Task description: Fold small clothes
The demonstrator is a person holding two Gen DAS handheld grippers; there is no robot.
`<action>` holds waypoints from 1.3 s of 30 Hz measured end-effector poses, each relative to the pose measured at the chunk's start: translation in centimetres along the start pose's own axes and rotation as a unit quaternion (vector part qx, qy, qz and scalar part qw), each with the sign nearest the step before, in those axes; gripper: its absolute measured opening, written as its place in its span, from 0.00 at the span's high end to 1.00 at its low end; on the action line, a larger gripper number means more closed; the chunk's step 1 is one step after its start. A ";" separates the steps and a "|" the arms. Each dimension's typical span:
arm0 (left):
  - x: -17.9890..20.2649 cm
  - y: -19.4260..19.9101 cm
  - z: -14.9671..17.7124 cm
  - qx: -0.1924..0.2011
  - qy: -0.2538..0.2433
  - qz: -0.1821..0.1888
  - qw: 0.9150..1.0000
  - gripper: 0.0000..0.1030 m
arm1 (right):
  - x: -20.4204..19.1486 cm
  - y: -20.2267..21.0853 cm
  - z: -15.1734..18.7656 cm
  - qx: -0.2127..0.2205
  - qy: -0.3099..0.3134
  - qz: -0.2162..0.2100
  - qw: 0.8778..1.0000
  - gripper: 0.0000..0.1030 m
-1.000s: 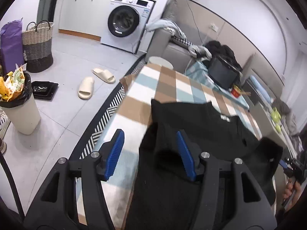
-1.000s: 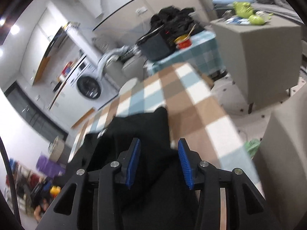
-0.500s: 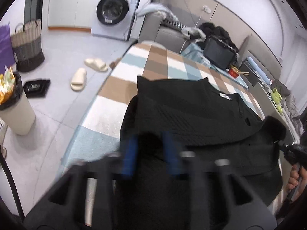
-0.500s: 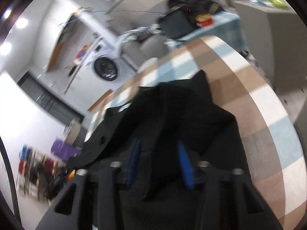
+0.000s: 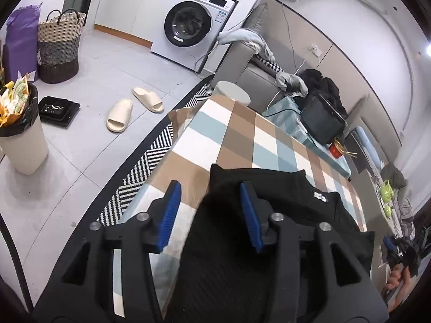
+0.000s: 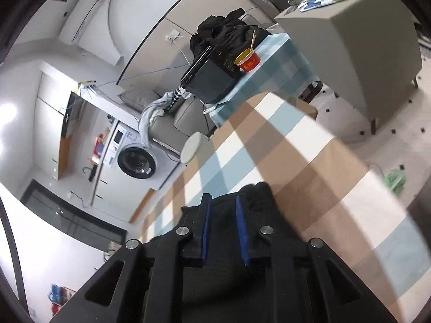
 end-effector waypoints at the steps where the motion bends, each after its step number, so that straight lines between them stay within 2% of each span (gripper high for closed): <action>1: 0.0 -0.2 0.0 -0.007 -0.009 -0.005 1.000 0.54 | 0.1 0.2 -0.1 -0.005 0.013 0.015 1.000 0.77; 2: 0.1 -0.3 0.1 -0.014 -0.017 -0.008 1.000 0.54 | 0.3 0.4 0.0 -0.011 0.026 0.028 0.999 0.67; 4: 0.4 -0.8 0.6 -0.030 -0.037 -0.013 0.999 0.50 | 0.8 0.4 0.1 -0.027 0.041 0.041 0.998 0.55; 8: 1.9 -1.7 1.6 -0.049 -0.096 -0.021 0.994 0.45 | 1.3 -0.4 1.6 -0.068 0.106 0.067 0.990 0.54; 10: 2.6 -2.5 2.0 -0.054 -0.115 -0.033 0.991 0.44 | 1.2 -1.2 2.2 -0.086 0.137 0.074 0.984 0.50; 13: 3.3 -3.5 2.2 -0.065 -0.126 -0.035 0.989 0.44 | 1.0 -2.9 2.8 -0.107 0.168 0.081 0.977 0.49; 16: 3.6 -4.6 2.1 -0.073 -0.130 -0.042 0.988 0.44 | 0.9 -4.2 2.8 -0.107 0.195 0.106 0.969 0.49; 19: 3.2 -5.3 1.7 -0.079 -0.118 -0.047 0.989 0.44 | 1.5 -5.1 2.1 -0.104 0.182 0.123 0.970 0.49; 24: 2.6 -6.6 0.6 -0.087 -0.106 -0.057 0.989 0.45 | 2.0 -5.5 1.1 -0.102 0.168 0.126 0.972 0.49; 25: 2.5 -6.8 0.4 -0.087 -0.103 -0.056 0.989 0.50 | 2.0 -5.7 1.0 -0.106 0.168 0.124 0.972 0.50; 26: 2.5 -6.8 0.2 -0.086 -0.101 -0.052 0.990 0.54 | 1.9 -5.9 1.0 -0.109 0.169 0.122 0.972 0.53; 27: 2.5 -6.9 0.1 -0.083 -0.102 -0.046 0.990 0.66 | 1.8 -6.0 1.0 -0.109 0.172 0.120 0.972 0.59; 28: 2.6 -6.9 -0.1 -0.081 -0.103 -0.042 0.991 0.80 | 1.7 -6.0 1.0 -0.105 0.178 0.121 0.971 0.72; 29: 2.6 -6.9 -0.2 -0.078 -0.104 -0.040 0.991 0.85 | 1.5 -6.0 1.1 -0.105 0.183 0.125 0.969 0.81; 30: 2.7 -6.8 -0.3 -0.074 -0.104 -0.036 0.991 0.93 | 1.4 -5.9 1.0 -0.103 0.186 0.125 0.969 0.85; 31: 2.8 -6.5 -0.3 -0.069 -0.105 -0.030 0.992 0.96 | 1.3 -5.7 1.0 -0.095 0.191 0.121 0.969 0.91; 32: 2.9 -6.2 -0.4 -0.063 -0.105 -0.024 0.992 0.96 | 1.1 -5.5 1.0 -0.090 0.196 0.113 0.970 0.92; 36: 3.1 -3.9 -0.6 -0.033 -0.108 0.002 0.994 0.97 | -0.1 -3.2 0.9 -0.050 0.213 0.062 0.974 0.94; 39: 3.1 -1.8 -1.0 -0.008 -0.100 0.018 0.995 0.97 | -1.6 -1.2 1.0 -0.013 0.246 0.036 0.969 0.94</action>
Point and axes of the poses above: each gripper's, at about its wrist camera, not at the fingertips, and y roughly against the way its jaws point, x to its right, z to its underside, the point moved 5 cm from there along -y, roughly the way its jaws point, and after that the axes turned 9 degrees about -x, right-handed, at the moved point
